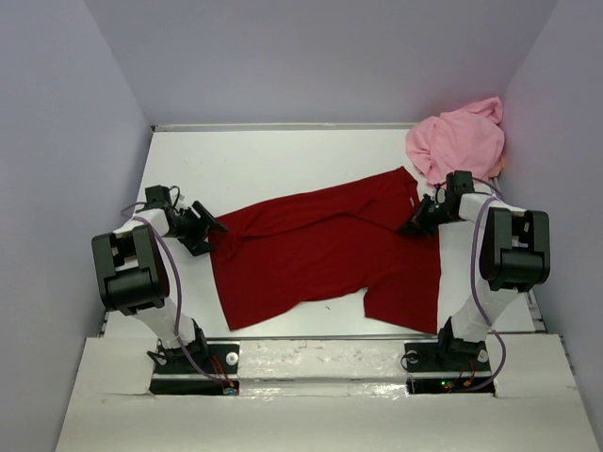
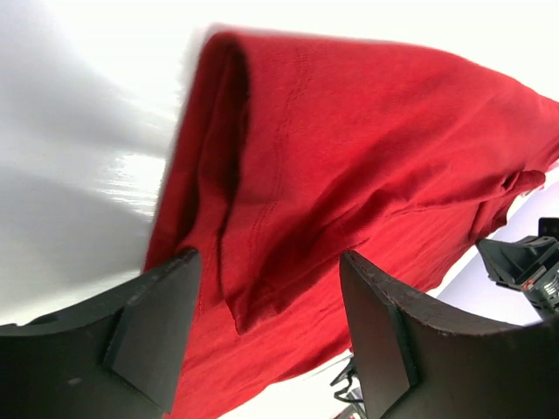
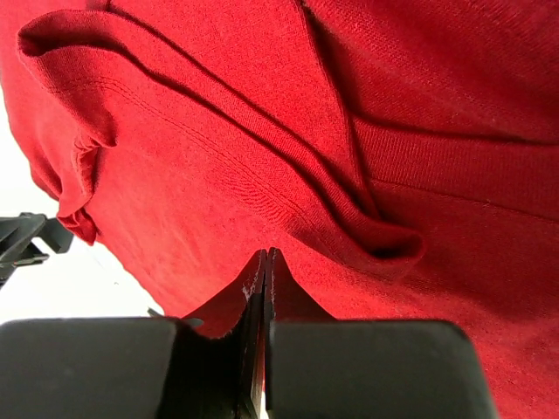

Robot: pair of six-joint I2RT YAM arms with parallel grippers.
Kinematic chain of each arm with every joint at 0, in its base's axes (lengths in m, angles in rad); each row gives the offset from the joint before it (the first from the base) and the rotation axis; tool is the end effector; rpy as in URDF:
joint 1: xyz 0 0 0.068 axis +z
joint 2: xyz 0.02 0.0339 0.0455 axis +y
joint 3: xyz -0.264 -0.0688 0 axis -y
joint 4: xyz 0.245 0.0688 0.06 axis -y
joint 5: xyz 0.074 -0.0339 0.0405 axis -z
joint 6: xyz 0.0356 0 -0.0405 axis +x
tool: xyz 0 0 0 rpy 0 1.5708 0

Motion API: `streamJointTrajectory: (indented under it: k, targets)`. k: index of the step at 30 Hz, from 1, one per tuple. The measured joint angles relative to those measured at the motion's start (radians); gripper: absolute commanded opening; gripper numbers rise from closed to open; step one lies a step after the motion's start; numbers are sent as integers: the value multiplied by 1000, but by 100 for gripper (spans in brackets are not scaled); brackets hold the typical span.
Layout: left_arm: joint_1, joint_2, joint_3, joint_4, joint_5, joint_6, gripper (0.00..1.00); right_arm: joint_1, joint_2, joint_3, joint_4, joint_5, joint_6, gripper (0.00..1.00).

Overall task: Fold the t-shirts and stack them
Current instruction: Fold the flattened tshirt in 1/3 of the way

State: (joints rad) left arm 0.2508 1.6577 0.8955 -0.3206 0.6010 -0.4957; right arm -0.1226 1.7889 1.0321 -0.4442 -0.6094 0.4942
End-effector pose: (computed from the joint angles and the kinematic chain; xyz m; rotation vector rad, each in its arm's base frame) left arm 0.3053 0.0574 0.1594 -0.7611 2.4936 -0.8785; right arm 0.3337 -0.0206 0.1504 0.6789 2.6629 0.9427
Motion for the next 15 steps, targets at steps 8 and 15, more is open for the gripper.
streamJointTrajectory:
  k: [8,15]
  targets:
    - [0,0,-35,87,0,-40,75,0,0,0,3,0,0,0]
    - [0,0,-39,138,-1,-60,75,0,0,0,3,0,0,0]
